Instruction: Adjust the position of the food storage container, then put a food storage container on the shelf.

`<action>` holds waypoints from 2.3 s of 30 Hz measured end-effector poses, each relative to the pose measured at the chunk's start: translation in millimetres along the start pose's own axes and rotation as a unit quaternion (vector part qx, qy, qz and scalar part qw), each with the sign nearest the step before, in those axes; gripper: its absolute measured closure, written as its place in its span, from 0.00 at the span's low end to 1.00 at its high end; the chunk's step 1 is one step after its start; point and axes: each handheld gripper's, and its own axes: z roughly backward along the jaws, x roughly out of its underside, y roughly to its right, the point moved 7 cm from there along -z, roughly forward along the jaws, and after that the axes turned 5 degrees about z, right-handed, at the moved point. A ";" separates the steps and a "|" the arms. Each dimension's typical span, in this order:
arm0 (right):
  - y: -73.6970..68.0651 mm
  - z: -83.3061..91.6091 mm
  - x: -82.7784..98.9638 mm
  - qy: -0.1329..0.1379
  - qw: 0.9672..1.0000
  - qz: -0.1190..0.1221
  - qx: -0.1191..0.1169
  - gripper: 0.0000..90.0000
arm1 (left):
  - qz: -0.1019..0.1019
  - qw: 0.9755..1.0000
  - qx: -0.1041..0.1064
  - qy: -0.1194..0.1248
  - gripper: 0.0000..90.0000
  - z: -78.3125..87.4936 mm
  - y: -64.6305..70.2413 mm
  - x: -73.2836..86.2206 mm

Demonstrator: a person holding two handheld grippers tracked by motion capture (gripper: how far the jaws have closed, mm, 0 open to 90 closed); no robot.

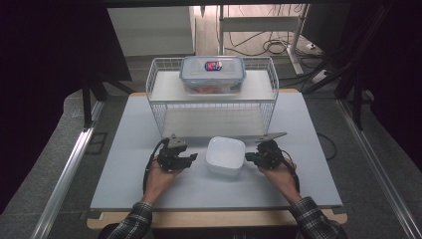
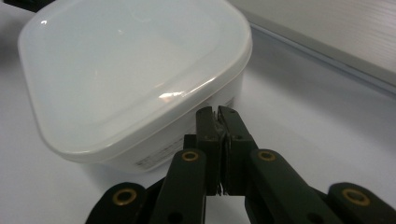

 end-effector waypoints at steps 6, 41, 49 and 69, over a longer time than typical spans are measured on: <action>-4.9 -9.2 -16.9 0.004 1.000 0.010 -0.014 0.97 | 0.013 1.000 0.011 -0.002 0.52 -1.6 0.3 -0.6; -27.5 10.7 -6.5 0.014 0.999 0.037 -0.018 0.83 | -0.004 1.000 -0.004 -0.021 0.30 31.7 -3.1 17.5; -30.1 35.7 -4.6 0.048 0.998 0.046 -0.008 0.51 | -0.001 0.999 0.035 0.001 0.13 54.2 6.6 24.9; -33.9 35.8 7.5 0.058 0.997 0.052 -0.004 0.09 | 0.015 0.998 0.053 -0.011 0.12 62.3 21.4 37.7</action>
